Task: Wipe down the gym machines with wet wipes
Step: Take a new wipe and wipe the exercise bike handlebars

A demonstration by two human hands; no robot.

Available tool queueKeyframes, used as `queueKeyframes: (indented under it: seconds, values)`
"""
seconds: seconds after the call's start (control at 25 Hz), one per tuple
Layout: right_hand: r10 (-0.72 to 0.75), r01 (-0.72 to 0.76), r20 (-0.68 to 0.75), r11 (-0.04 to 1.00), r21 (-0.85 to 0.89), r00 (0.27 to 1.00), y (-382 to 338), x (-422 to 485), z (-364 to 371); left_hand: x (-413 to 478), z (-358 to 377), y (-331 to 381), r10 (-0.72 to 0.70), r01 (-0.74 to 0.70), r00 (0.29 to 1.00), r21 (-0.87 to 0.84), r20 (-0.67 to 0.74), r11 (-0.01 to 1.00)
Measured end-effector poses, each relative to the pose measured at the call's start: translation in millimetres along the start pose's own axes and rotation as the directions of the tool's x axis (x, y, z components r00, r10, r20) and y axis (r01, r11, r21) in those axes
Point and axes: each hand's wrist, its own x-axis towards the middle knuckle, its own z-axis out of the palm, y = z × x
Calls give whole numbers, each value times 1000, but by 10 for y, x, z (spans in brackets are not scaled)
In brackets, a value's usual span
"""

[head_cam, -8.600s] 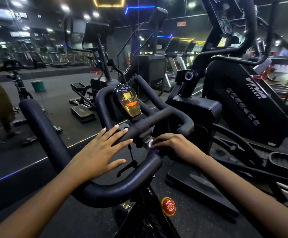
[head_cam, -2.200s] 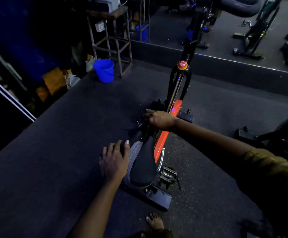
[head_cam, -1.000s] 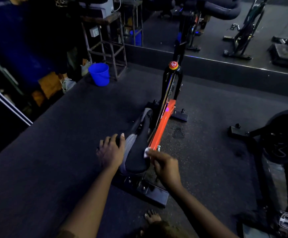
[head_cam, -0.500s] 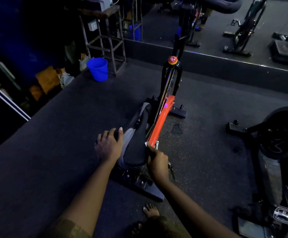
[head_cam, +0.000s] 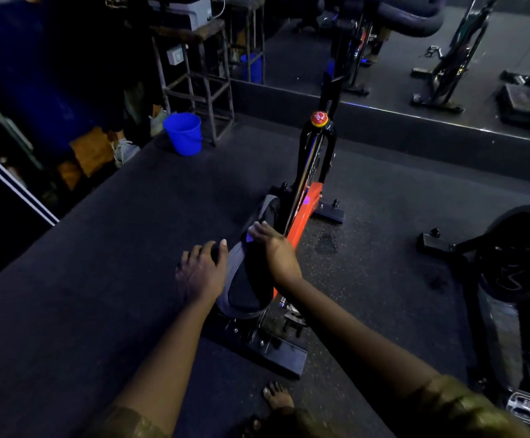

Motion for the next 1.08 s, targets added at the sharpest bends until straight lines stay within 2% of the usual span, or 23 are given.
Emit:
queueKeyframes:
  seconds: [0.12,0.24,0.32,0.4,0.44,0.52,0.56,0.64,0.76,0.88,1.0,1.08]
  values:
    - [-124,129,54,988,-83,991,64,-179,165,6,32,-18,0,0,1000,-4,-14,1000]
    - [-224,224,38,975,10,974,-53,-545,161,27,41,-19,5,-5,999,-16,-36,1000]
    - [-269,260,77,959,112,960,-134,-694,131,21,34,-8,10,-11,1000,-16,-21,1000]
    - [-256,234,90,952,199,963,-122,-599,22,8,20,-18,44,-44,999,3,-9,999]
    - [-213,200,48,960,195,976,-83,-441,-32,7,21,-36,82,-82,997,17,5,996]
    - [-124,132,-81,985,107,989,-7,24,-169,-5,14,-74,164,-165,986,49,31,985]
    - [-92,98,-99,993,60,991,23,271,-220,-10,11,-91,192,-194,981,62,34,979]
    - [-65,63,-32,996,-60,997,113,627,-206,-3,17,-107,219,-220,975,71,24,973]
    - [-114,123,60,973,-194,992,267,656,44,2,28,-123,225,-225,974,61,19,972]
    - [-220,228,70,962,-150,973,190,362,205,4,21,-115,218,-219,976,50,25,974]
    - [-378,389,163,920,-41,911,55,88,203,1,9,-106,208,-210,977,54,38,976]
    - [-413,429,196,902,-46,889,162,224,70,-5,0,-115,208,-210,977,59,41,976]
